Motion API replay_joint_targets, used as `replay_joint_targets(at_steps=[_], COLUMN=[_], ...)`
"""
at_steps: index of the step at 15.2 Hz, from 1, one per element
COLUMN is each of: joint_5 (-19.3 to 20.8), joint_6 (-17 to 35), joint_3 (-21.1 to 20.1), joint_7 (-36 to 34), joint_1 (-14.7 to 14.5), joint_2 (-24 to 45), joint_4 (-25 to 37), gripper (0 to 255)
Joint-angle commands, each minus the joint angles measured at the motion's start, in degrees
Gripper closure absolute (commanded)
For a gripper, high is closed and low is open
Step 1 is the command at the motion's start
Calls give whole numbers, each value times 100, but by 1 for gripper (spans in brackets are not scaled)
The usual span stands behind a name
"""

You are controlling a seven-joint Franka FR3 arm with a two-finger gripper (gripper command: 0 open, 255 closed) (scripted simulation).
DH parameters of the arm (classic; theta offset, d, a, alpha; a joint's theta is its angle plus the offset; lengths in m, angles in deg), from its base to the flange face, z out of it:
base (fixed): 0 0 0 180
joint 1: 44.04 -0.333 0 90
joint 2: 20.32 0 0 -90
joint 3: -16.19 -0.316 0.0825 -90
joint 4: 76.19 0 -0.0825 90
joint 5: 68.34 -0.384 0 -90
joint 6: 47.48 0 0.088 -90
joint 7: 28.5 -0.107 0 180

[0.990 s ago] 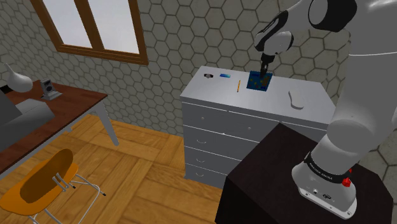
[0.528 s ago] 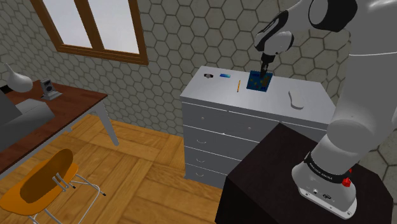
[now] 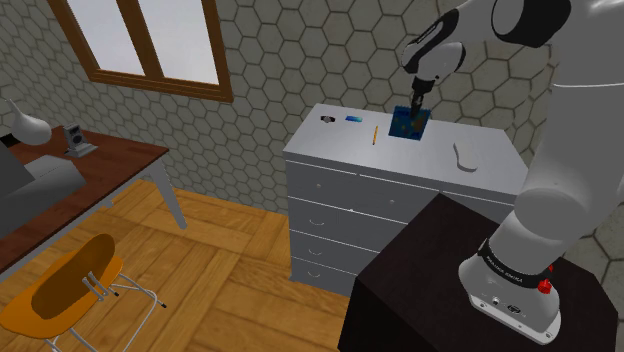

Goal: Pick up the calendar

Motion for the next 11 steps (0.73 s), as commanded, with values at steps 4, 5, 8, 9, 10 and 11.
replay_joint_targets(at_steps=[4, 5, 8, 9, 10, 11], joint_5=[168, 198, 283, 310, 315, 315], joint_6=[-336, -401, -596, -662, -672, -672], joint_3=[79, 93, 128, 139, 140, 140], joint_7=[-112, -131, -185, -202, -205, -205], joint_1=[-63, -73, -101, -109, -110, -110], joint_2=[-216, -255, -368, -403, -409, -409], joint_4=[149, 179, 278, 313, 318, 318], gripper=[255, 255, 255, 255, 255, 255])
